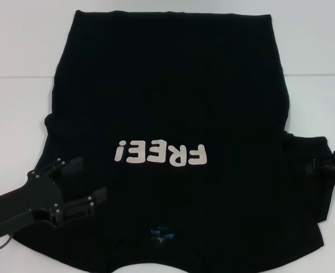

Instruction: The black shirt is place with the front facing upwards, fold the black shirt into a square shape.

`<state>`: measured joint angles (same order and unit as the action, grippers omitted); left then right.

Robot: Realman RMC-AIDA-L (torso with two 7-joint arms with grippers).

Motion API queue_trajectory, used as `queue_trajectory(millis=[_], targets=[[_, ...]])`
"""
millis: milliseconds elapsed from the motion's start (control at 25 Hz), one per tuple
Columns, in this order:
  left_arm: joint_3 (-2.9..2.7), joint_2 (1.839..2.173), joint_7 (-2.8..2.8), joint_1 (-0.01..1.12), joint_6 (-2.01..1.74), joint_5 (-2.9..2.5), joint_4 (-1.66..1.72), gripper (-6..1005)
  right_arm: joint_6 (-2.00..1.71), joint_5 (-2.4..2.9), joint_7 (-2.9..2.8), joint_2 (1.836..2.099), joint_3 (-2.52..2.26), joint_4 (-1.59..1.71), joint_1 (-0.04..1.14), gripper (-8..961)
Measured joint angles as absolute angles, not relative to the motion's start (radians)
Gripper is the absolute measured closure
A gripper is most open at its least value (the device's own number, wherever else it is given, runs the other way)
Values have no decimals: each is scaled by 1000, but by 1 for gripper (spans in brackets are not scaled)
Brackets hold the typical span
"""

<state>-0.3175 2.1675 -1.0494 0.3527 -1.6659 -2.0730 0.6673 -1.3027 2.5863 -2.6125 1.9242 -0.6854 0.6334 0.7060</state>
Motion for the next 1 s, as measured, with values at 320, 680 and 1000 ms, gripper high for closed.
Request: queue_trajectory(millis=[320,680,1000], targets=[[-305,2166,-1049,353,-1666,-2072,667,80,-1303,2586,-2621,1921,-708,643,709,390],[-303,2166,-1048,353,-1666,-2070,667,80,-1302,2586,-2624,1919,-717,635,717,646],[-296,2165,-1048,353,-1667,-2063,667,79,-1302,2588,-2625,1919,-732,636,720,881]])
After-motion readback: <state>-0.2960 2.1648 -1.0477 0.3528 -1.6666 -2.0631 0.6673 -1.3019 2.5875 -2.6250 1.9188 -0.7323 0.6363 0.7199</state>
